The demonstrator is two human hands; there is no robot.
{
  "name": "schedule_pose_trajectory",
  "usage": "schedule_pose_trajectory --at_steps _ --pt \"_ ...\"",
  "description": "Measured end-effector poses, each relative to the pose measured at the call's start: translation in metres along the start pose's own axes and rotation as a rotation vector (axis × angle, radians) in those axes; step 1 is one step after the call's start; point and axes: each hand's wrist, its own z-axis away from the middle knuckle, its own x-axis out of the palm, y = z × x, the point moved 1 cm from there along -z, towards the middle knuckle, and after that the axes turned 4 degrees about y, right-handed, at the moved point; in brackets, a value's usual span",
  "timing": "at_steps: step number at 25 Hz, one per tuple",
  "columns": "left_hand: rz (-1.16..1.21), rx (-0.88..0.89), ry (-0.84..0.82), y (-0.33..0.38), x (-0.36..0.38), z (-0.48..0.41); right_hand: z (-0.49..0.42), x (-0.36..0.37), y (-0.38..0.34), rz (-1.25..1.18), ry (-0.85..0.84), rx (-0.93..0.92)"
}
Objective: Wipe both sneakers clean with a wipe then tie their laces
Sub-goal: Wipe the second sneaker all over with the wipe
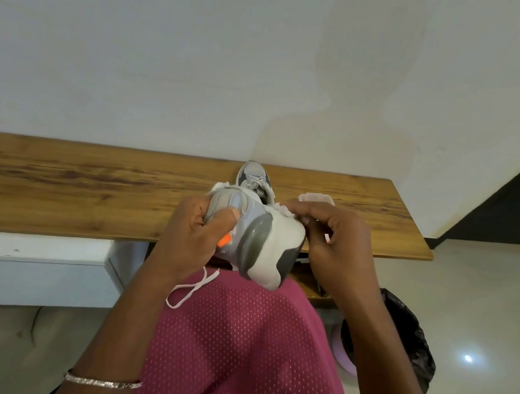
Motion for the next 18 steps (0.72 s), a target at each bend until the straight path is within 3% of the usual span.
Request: schedule_pose_trajectory --at_steps 5,9,14,16,18 --pt "0.080 -0.093 0.003 0.008 0.006 -0.002 0.012 -0.009 -0.009 0.153 0.146 -0.215" --pt "0.194 -0.234 0.134 0.009 0.010 -0.004 0.025 -0.008 -0.013 0.232 0.202 -0.299" --pt "0.267 -0.275 0.189 0.008 0.006 -0.006 0.035 0.002 -0.024 0.310 0.261 -0.433" --pt "0.272 -0.278 0.159 0.010 0.004 -0.006 0.025 -0.001 -0.018 0.241 0.212 -0.364" --pt "0.254 -0.282 0.157 0.014 0.001 -0.005 0.007 -0.005 -0.007 0.085 0.052 -0.139"
